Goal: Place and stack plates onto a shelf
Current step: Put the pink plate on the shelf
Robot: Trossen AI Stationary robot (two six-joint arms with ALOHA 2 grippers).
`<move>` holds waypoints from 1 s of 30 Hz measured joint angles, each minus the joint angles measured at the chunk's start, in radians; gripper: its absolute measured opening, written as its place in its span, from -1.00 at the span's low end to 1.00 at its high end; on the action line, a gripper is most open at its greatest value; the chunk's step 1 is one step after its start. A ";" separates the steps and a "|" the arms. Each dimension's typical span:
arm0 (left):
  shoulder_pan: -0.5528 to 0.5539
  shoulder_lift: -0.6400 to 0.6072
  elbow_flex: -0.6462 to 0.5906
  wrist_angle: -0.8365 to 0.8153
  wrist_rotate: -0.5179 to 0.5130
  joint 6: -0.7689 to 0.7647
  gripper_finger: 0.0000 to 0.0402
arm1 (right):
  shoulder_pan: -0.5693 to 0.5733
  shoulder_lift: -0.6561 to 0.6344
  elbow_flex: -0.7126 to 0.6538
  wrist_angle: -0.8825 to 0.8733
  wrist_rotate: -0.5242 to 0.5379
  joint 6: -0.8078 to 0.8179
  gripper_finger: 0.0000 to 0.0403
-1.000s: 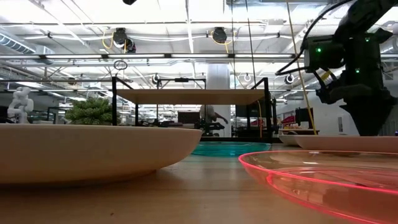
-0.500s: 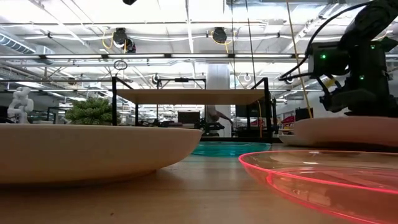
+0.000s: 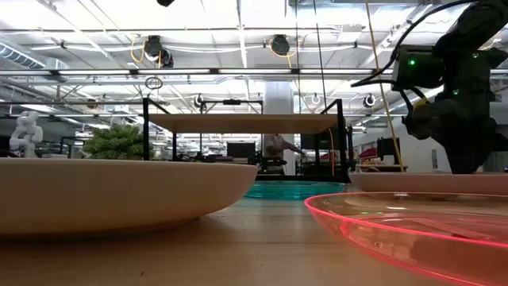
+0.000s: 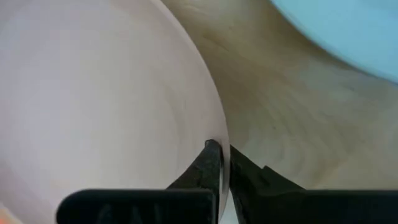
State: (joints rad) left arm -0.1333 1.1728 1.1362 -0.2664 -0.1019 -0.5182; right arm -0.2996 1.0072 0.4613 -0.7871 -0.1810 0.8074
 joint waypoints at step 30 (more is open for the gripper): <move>0.000 0.000 0.000 -0.100 -0.163 -0.088 -0.98 | 0.214 -0.184 0.357 -0.129 0.111 0.385 -1.00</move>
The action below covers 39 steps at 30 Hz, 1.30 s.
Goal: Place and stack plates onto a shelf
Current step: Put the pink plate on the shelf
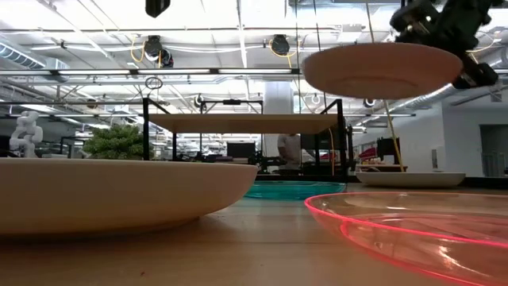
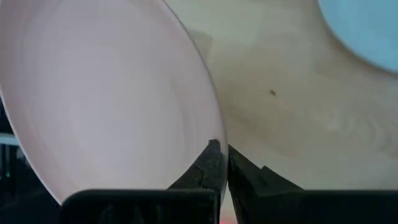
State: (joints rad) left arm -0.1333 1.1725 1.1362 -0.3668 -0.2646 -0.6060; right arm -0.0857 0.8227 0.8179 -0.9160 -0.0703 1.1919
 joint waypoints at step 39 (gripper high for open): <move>-0.016 0.269 0.000 0.492 -0.499 0.234 0.29 | 0.020 0.187 0.269 0.332 0.598 -0.426 -1.00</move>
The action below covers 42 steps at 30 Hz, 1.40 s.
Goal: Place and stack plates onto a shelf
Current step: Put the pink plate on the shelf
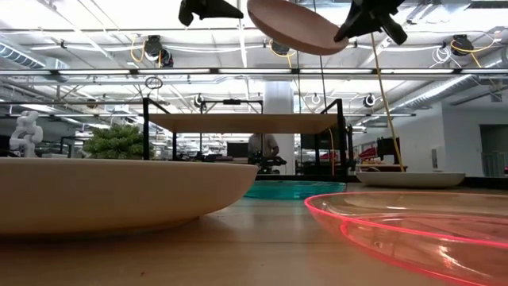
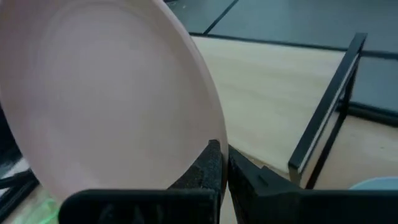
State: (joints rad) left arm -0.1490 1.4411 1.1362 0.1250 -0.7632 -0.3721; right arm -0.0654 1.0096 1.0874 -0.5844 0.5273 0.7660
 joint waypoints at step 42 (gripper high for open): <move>0.127 0.032 0.000 0.009 0.031 -0.233 -0.65 | 0.000 0.005 -0.001 0.103 0.100 -0.124 -1.00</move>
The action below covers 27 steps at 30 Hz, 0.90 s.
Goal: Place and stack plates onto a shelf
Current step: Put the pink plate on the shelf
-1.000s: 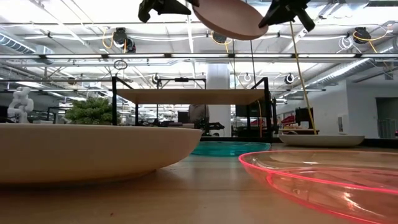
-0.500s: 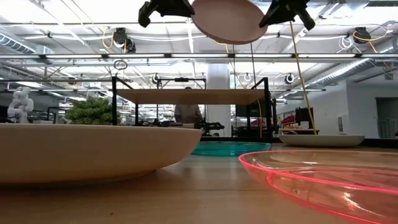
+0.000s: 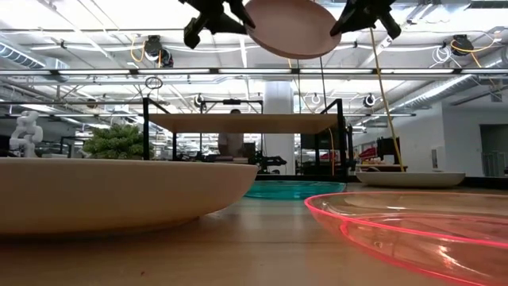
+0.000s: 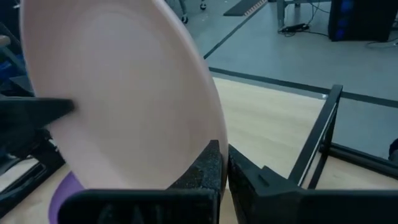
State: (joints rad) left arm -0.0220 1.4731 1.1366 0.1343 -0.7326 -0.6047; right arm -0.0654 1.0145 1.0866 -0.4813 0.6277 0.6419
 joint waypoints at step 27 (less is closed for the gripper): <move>0.038 -0.016 -0.001 0.086 -0.011 -0.086 -0.93 | -0.093 -0.034 0.001 -0.035 -0.293 0.002 0.08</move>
State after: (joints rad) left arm 0.0160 1.4573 1.1355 0.2207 -0.7441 -0.6910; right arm -0.1589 0.9806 1.0878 -0.5160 0.3347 0.6434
